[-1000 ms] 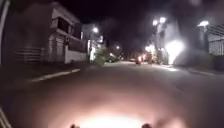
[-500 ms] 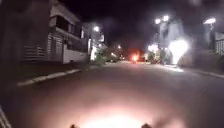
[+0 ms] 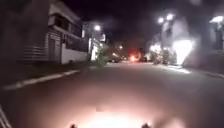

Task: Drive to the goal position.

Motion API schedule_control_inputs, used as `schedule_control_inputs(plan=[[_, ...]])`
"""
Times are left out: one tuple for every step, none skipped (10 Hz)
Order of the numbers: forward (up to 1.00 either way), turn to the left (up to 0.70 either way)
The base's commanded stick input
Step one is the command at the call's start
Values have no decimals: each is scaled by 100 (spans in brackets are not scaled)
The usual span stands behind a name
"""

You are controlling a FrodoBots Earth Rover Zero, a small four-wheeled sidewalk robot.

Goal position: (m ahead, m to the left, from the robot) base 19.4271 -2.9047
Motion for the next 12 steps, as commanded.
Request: schedule_control_inputs(plan=[[100, 0], [100, 0], [100, 0], [100, 0], [100, 0], [100, 0], [100, 0], [100, 0], [100, 0], [100, 0], [100, 0], [100, 0]])
